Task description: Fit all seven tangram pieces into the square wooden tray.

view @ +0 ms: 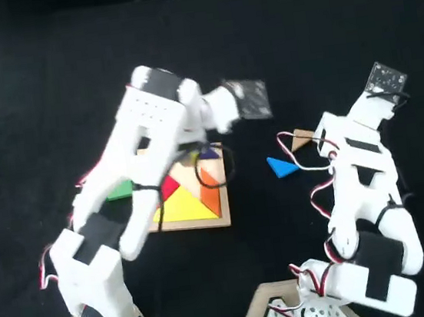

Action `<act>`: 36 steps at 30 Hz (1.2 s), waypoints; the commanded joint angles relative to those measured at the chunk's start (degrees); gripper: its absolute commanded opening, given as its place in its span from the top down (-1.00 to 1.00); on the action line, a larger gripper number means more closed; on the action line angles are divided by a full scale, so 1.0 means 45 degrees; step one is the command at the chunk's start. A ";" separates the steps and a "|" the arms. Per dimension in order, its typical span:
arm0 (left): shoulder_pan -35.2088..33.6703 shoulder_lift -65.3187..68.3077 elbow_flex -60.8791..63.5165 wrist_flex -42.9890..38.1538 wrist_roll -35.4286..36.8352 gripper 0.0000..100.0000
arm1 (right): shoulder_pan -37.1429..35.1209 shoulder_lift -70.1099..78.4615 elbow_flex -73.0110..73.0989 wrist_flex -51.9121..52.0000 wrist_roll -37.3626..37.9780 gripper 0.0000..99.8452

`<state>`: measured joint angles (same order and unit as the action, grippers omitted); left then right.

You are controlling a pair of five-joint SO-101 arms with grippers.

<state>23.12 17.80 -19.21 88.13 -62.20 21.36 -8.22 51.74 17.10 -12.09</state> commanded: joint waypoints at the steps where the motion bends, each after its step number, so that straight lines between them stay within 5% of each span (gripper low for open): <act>1: 0.0811 0.0020 0.1221 -0.1661 -0.0137 0.67 | 0.0176 0.0127 -0.1123 -0.0234 -0.0137 0.98; 13: 0.0752 0.1973 0.2022 -0.4278 -0.0821 0.67 | 0.0078 0.0068 -0.1123 -0.0234 -0.0137 0.98; 36: 0.0440 0.2071 0.1162 -0.3907 -0.0430 0.55 | -0.0215 0.0068 -0.1104 -0.0215 -0.0117 0.98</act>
<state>25.76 28.35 -9.45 69.49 -64.22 21.45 -7.52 49.80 17.10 -12.09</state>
